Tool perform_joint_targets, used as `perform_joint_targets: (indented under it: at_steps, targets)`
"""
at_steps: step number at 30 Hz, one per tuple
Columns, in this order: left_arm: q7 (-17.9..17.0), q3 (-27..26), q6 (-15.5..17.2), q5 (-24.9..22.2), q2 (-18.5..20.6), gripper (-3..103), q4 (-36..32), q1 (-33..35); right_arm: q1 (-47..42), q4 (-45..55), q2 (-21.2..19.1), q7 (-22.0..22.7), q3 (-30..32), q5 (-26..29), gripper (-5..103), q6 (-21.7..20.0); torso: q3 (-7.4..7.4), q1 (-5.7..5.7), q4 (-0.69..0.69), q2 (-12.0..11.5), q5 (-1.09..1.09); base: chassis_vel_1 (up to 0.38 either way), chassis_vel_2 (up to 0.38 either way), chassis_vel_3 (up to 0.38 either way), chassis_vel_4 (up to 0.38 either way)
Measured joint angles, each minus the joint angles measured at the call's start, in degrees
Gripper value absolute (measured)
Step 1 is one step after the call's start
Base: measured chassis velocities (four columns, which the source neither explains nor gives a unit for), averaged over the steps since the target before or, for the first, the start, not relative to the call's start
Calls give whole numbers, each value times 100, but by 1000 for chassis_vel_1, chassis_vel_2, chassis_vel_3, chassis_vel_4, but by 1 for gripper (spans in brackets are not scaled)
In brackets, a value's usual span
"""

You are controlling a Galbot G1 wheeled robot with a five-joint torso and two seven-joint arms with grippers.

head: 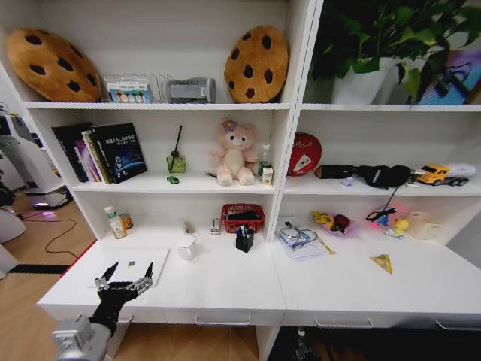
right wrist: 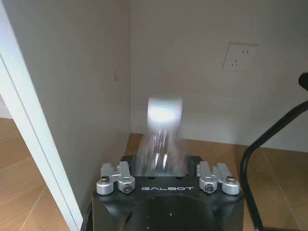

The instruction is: Organize the objects on the table.

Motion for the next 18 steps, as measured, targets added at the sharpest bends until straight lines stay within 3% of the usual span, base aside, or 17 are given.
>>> perform_joint_targets:
  at_steps: [4,7,9,11,15,17,18]
  targets:
    - [0,0,0,0,0,100,0,0,-275,231,-12,4,-6,67,76,-94,0,0,-2,0,1,0,0,0,0]
    - [0,0,0,0,0,100,0,0,-399,351,-27,5,-6,135,82,-142,0,0,0,0,1,0,0,0,0]
    - [0,0,0,0,0,100,0,0,-977,1168,-93,-30,-54,456,92,-644,0,0,0,0,2,0,0,0,0]
    - [0,0,0,0,0,100,-1,0,-1650,2187,-177,-16,-87,786,96,-885,-1,-1,-1,0,2,0,0,0,0]
    - [-1,0,0,0,0,100,-1,0,-2468,3224,-259,57,-13,1065,100,-792,-1,0,0,1,2,0,0,0,0]
    - [-1,0,0,0,0,100,-1,0,-3760,4920,-353,278,228,1338,100,-543,-1,-1,-3,2,-1,0,0,0,0]
    - [-1,0,0,0,0,100,-1,0,-3760,4920,-353,278,228,1338,100,-543,-1,-1,-3,2,-1,0,0,0,0]
